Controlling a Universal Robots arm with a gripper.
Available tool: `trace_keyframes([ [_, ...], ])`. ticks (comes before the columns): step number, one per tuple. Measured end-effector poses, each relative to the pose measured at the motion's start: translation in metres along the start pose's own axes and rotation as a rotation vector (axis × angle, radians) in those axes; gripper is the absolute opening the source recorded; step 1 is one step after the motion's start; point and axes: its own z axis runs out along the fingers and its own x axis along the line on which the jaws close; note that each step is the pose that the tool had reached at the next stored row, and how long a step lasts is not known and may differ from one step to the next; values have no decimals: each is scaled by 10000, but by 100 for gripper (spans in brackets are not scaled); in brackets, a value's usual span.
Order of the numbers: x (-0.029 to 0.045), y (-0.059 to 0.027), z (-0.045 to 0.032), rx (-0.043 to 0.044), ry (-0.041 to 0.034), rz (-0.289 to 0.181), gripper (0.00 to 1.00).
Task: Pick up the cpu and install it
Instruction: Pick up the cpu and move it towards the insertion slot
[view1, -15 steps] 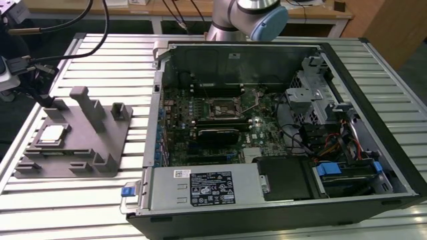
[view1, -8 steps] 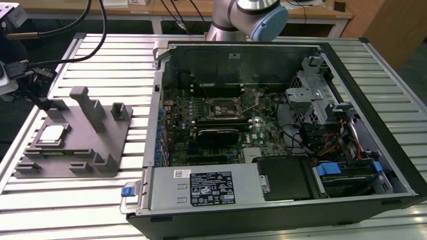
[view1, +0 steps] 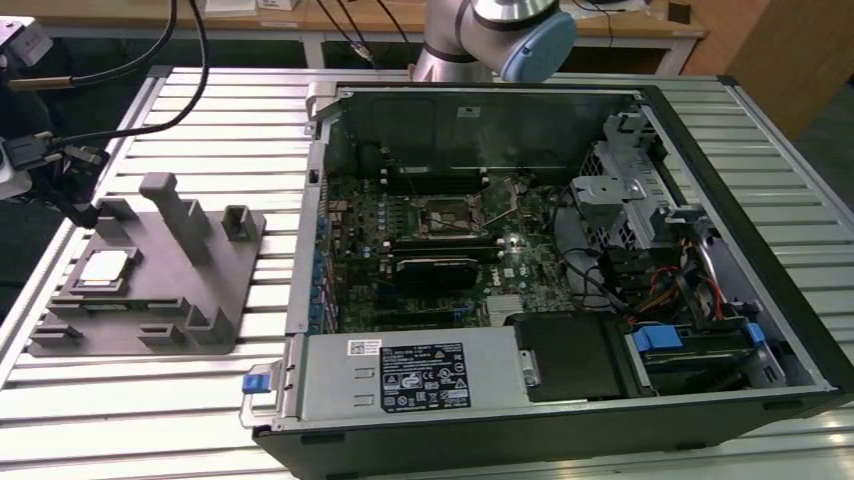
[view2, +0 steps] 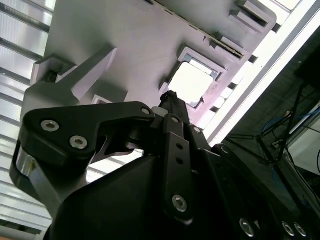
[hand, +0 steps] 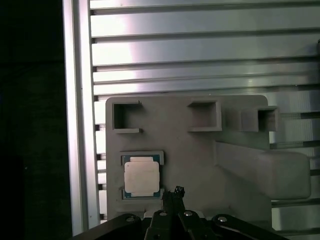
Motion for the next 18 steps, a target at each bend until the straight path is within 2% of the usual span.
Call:
trace_keyframes([
  [18,113,-77,202,-1,4,0,11],
])
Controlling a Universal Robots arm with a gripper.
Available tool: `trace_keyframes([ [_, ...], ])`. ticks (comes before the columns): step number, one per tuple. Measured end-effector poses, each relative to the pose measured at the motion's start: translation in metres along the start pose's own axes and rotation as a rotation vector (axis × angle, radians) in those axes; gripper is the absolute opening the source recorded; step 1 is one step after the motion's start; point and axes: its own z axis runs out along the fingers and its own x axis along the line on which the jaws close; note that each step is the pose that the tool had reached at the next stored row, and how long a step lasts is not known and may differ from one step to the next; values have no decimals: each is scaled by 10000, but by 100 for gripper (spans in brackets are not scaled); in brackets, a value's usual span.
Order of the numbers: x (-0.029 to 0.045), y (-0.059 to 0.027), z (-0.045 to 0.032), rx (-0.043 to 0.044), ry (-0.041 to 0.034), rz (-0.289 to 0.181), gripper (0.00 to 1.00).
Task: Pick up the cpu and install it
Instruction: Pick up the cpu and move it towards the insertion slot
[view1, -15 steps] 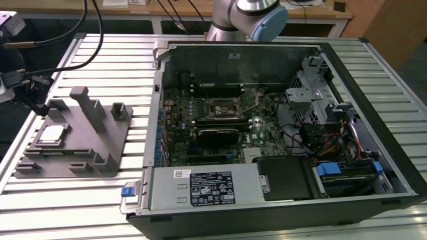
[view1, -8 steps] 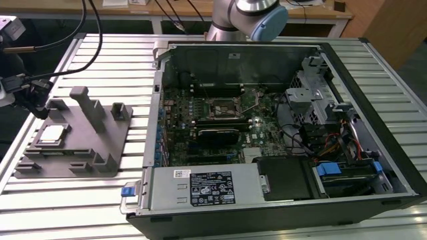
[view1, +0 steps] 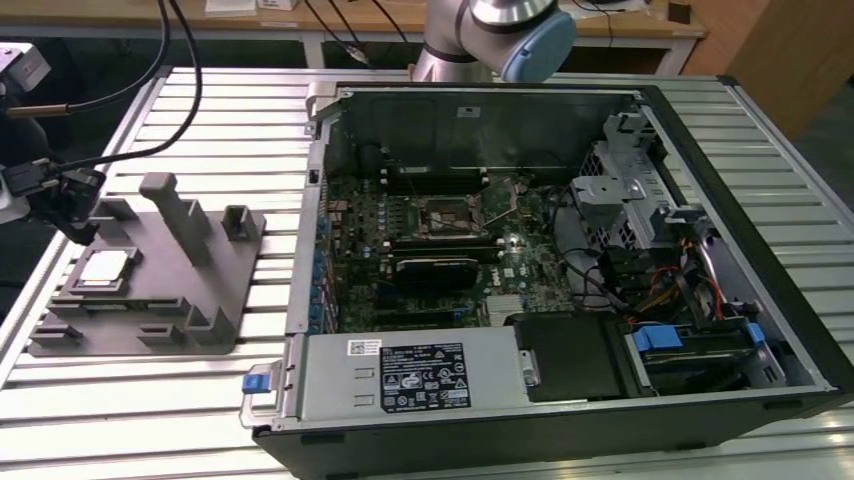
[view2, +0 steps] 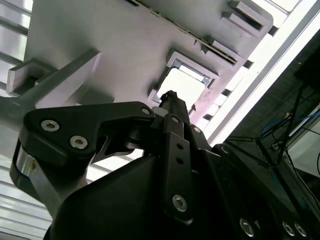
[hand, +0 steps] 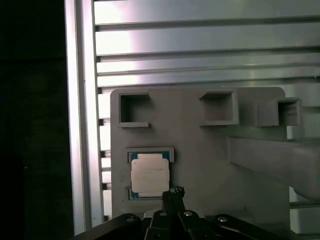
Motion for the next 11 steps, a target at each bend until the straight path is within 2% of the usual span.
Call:
trace_keyframes([
  [11,74,-23,143,-2,4,-28,11],
])
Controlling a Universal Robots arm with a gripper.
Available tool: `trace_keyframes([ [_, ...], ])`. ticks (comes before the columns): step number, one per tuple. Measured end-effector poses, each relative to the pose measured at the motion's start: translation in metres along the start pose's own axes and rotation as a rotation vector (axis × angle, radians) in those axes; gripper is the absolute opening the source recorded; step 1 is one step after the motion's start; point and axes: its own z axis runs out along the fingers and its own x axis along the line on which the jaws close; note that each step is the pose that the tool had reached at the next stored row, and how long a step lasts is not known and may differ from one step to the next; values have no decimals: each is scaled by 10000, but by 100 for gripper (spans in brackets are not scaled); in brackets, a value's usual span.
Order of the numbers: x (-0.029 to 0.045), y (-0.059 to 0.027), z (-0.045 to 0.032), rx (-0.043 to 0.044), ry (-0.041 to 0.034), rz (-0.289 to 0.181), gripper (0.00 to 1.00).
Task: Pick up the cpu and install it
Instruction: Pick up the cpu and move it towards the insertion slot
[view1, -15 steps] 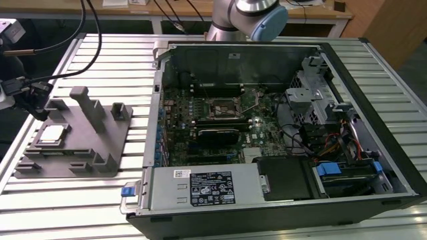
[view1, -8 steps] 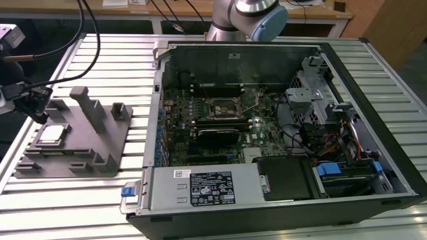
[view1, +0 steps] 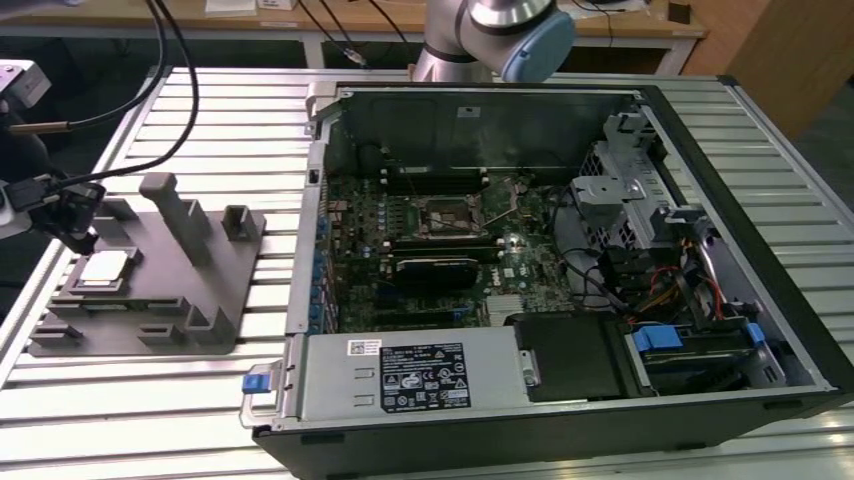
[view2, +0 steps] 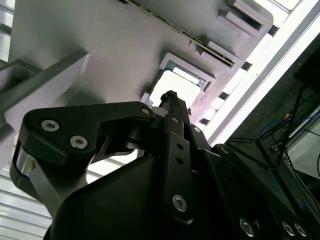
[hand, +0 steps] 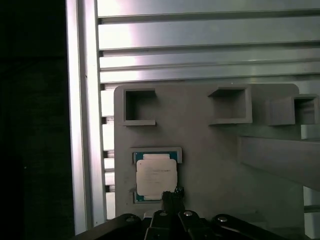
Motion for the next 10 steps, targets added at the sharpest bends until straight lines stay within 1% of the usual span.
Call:
trace_keyframes([
  [10,32,-13,145,-20,13,-214,11],
])
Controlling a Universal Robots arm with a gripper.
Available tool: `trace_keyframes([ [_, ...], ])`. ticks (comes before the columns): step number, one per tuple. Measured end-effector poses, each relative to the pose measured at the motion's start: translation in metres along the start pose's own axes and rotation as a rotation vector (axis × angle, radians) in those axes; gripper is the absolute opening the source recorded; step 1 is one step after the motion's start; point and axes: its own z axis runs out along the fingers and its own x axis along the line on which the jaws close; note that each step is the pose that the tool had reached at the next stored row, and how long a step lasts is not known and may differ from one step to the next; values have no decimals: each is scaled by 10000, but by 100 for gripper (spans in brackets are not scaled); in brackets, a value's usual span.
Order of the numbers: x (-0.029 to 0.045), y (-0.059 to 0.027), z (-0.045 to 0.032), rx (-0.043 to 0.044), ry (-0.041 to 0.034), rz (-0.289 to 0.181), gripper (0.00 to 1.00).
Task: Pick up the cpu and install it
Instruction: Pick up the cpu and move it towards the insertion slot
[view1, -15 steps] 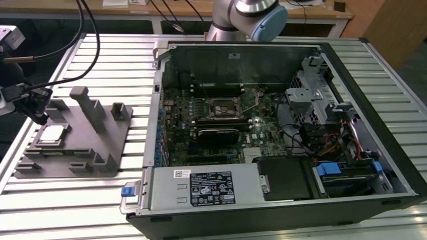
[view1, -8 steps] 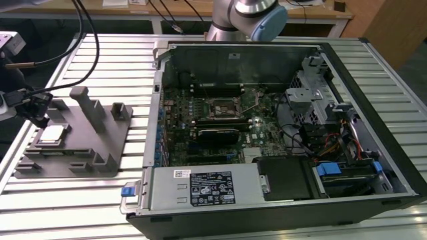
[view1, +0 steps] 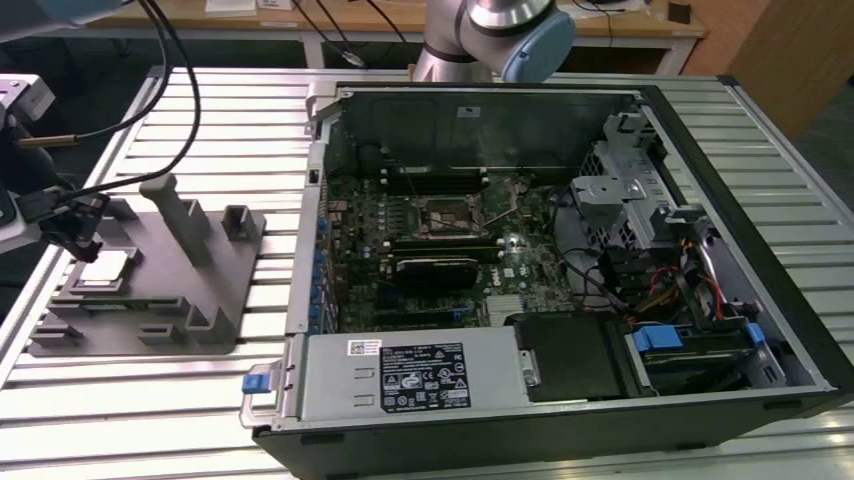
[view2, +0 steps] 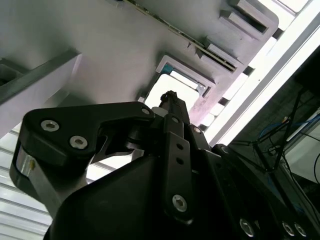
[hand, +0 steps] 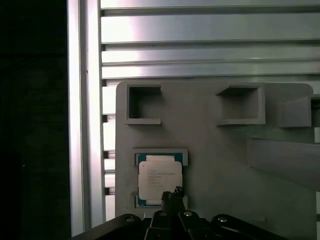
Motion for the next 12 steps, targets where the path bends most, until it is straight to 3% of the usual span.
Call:
trace_keyframes([
  [6,14,-4,78,1,43,-32,11],
  [12,29,-9,167,7,160,-28,11],
])
